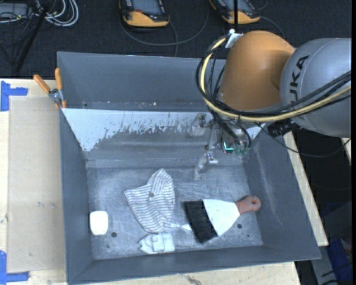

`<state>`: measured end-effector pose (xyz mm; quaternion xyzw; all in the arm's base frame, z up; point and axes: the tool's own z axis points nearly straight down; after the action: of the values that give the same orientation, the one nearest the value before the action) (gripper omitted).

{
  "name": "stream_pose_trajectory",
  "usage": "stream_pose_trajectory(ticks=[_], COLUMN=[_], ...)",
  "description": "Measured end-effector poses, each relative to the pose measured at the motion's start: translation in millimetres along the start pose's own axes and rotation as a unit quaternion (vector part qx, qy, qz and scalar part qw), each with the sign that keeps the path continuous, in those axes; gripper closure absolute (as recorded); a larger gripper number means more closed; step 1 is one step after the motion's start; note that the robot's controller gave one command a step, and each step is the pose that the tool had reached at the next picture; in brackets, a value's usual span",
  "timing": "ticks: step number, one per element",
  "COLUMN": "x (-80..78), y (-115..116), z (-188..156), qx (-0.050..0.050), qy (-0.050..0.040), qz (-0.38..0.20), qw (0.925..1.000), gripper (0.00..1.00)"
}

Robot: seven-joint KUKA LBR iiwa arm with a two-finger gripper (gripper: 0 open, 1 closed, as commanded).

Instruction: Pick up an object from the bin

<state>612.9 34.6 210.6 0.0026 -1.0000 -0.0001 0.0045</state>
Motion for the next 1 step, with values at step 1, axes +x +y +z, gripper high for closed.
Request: stream_pose_trajectory(ticks=[1], x=[-1.5], y=[-0.2], z=[-4.5], qx=[0.000], qy=[-0.0041], qz=[0.000], qw=[1.0000], gripper=[0.00])
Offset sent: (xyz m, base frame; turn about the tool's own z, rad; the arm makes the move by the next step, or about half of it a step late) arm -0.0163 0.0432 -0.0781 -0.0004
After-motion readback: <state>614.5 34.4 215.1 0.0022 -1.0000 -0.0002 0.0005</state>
